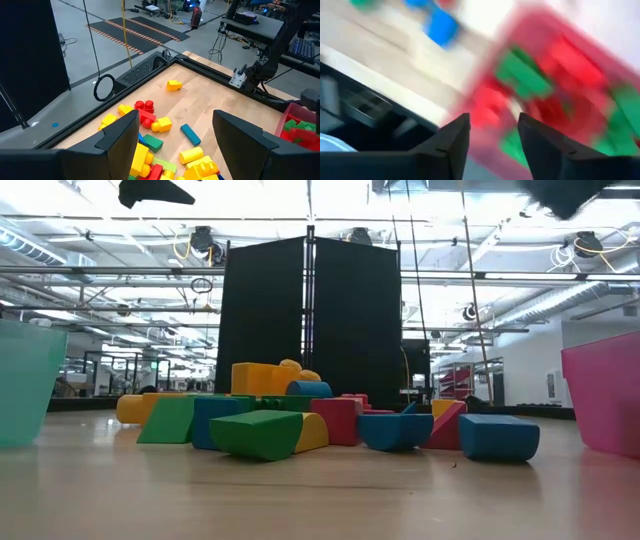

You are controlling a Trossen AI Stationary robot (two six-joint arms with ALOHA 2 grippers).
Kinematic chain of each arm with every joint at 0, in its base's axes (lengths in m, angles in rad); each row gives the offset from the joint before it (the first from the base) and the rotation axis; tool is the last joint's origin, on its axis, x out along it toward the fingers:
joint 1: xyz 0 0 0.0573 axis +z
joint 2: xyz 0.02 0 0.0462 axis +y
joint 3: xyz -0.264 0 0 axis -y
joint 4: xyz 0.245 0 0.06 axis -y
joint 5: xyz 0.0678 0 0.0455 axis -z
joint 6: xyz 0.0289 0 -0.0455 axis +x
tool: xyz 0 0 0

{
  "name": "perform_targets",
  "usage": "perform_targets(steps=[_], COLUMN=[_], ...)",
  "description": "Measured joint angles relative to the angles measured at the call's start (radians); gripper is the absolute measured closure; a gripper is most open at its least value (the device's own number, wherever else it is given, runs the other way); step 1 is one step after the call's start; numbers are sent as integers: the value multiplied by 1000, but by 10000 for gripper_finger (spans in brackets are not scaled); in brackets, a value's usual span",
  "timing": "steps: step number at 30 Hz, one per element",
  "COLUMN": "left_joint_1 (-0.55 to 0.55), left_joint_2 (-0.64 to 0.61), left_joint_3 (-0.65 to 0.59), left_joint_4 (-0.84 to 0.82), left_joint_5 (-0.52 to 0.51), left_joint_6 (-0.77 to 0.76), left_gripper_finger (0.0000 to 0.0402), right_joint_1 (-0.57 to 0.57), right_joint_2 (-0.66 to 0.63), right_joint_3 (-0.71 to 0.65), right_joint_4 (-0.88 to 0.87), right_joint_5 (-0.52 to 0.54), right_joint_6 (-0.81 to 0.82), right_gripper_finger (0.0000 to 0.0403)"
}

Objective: Sort blocks by size
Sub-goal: Put the blue block into the pink bin

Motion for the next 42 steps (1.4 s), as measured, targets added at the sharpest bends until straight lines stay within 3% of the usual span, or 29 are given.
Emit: perform_targets(steps=[4, 11, 13, 17, 21, 25, 34, 42], left_joint_1=[0, 0, 0, 0, 0, 0, 0, 0], left_joint_2=[0, 0, 0, 0, 0, 0, 0, 0], left_joint_3=[0, 0, 0, 0, 0, 0, 0, 0], left_joint_4=[0, 0, 0, 0, 0, 0, 0, 0], left_joint_5=[0, 0, -1, -1, -1, -2, -2, 17], left_joint_6=[0, 25, 20, 17, 16, 16, 17, 17], left_gripper_finger=[146, 146, 146, 146, 146, 146, 146, 146], right_joint_1=[-115, -373, -470, -637, -716, -729, -725, -743], right_joint_2=[0, 0, 1, 3, 29, 104, 296, 325], right_joint_3=[0, 0, 0, 0, 0, 1, 0, 0], right_joint_4=[83, 11, 1, 9, 112, 257, 353, 350], right_joint_5=[65, 184, 181, 176, 185, 188, 94, 94], right_joint_6=[-157, -699, -765, -672, -616, -583, -520, -504], right_gripper_finger=[218, 216, 217, 217, 217, 217, 218, 218])
